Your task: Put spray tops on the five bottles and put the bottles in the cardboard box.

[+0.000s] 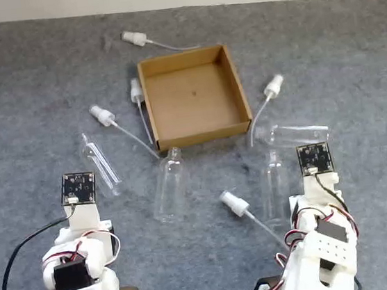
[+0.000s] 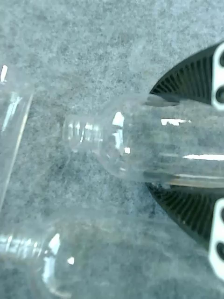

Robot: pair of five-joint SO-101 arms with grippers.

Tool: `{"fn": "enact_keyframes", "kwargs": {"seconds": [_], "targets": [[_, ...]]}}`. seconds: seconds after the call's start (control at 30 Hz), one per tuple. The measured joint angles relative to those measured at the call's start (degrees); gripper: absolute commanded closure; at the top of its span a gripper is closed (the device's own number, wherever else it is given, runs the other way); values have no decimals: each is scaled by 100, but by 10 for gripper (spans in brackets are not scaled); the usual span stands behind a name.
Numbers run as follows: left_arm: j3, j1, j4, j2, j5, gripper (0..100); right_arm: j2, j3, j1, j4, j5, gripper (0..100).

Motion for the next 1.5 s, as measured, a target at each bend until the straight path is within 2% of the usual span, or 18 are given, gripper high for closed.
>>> {"fn": "enact_keyframes", "kwargs": {"seconds": [1.33,1.5], "targets": [[0,0,0,0,0,987,0,0,0,0,0,872],[0,290,0,0,9,989,0,0,-44,0,0,872]]}}
